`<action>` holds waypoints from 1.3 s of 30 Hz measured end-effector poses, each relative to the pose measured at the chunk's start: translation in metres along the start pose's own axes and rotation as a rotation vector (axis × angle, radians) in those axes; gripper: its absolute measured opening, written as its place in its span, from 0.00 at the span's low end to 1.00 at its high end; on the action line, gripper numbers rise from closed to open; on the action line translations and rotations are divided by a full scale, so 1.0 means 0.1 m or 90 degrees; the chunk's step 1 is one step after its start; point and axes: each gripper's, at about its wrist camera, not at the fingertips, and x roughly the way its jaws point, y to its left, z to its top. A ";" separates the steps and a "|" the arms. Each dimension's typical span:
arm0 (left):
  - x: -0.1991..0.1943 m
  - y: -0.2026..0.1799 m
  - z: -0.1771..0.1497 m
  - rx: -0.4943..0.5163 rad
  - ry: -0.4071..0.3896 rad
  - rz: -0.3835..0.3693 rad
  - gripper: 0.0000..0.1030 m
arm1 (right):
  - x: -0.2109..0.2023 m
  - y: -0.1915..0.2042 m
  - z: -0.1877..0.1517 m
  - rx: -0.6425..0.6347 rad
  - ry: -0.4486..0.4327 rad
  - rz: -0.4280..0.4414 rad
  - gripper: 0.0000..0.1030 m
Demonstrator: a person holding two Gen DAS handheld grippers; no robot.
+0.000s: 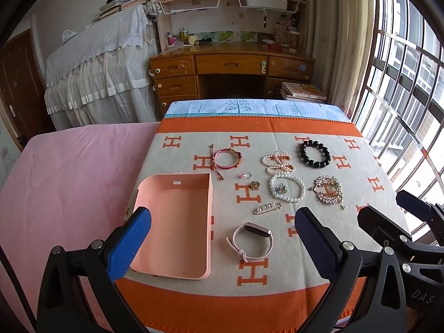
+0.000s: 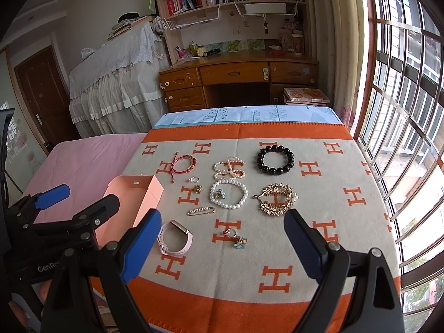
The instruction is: Organize jewelry
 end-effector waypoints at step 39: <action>0.18 0.22 0.48 -0.024 0.024 -0.051 0.99 | 0.13 -0.05 0.20 0.003 0.030 0.013 0.88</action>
